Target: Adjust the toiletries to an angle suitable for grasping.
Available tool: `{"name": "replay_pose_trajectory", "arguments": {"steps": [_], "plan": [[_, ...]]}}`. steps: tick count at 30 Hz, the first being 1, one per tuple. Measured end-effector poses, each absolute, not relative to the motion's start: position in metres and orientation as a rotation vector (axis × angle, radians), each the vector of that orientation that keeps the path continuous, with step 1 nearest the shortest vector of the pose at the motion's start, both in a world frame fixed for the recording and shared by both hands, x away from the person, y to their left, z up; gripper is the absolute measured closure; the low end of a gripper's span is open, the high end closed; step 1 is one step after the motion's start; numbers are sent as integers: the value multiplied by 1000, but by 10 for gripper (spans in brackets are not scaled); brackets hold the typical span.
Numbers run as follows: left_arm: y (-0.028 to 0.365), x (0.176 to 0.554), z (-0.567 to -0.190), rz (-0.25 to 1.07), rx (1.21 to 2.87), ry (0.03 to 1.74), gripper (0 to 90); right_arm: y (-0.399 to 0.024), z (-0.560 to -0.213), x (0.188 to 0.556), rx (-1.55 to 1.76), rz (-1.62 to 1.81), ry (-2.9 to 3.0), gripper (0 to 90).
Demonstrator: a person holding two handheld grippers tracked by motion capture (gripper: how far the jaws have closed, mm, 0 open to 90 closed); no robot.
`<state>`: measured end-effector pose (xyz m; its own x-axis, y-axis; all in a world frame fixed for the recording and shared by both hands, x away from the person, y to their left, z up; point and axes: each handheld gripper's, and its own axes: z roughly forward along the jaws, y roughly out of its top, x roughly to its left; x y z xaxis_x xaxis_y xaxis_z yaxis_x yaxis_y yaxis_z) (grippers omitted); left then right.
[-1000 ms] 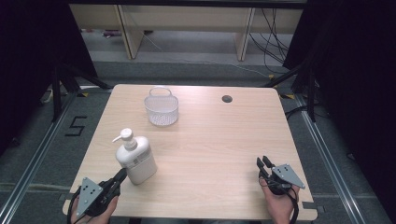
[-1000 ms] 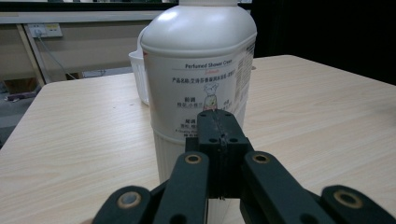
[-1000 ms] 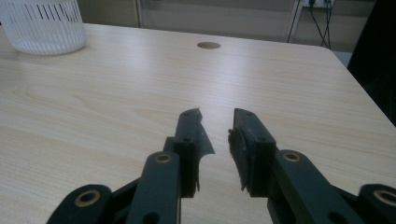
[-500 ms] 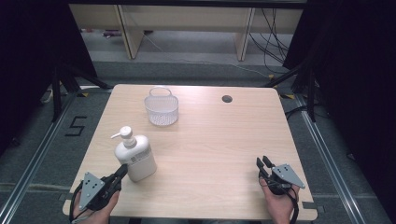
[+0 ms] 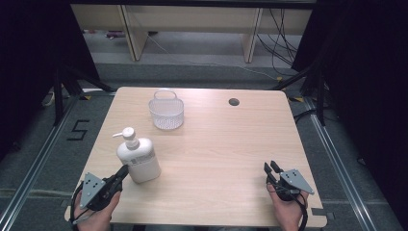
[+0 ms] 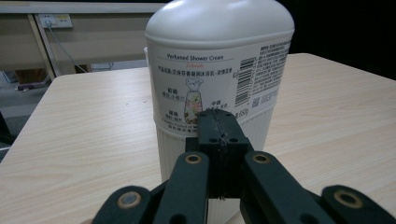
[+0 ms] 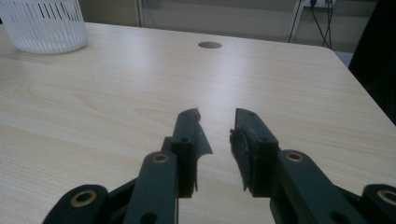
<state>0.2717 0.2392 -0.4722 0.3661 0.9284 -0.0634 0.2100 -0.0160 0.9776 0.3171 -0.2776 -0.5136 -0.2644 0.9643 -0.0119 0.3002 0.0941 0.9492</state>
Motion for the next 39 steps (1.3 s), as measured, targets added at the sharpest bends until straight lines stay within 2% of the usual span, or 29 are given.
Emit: {"name": "replay_pose_trajectory", "arguments": {"steps": [27, 30, 31, 32, 34, 35, 36, 39], "plan": [[246, 298, -473, 821, 1506, 1118, 880, -278, -513, 317, 1250, 1172, 1679, 693], [246, 294, -473, 830, 1488, 1106, 838, -278, -513, 317, 1264, 1184, 1677, 681], [246, 291, -473, 845, 1490, 1103, 775, -278, -514, 318, 1252, 1196, 1672, 666], [247, 289, -472, 862, 1489, 1102, 775, -278, -514, 318, 1252, 1196, 1672, 666], [248, 284, -472, 880, 1461, 1106, 706, -278, -513, 316, 1276, 1197, 1666, 653], [249, 279, -469, 899, 1432, 1100, 616, -279, -513, 316, 1269, 1213, 1663, 642], [249, 279, -469, 899, 1432, 1100, 574, -279, -513, 316, 1269, 1213, 1663, 642], [245, 273, -456, 912, 1369, 1070, 483, -278, -513, 315, 1297, 1211, 1664, 623]]}}
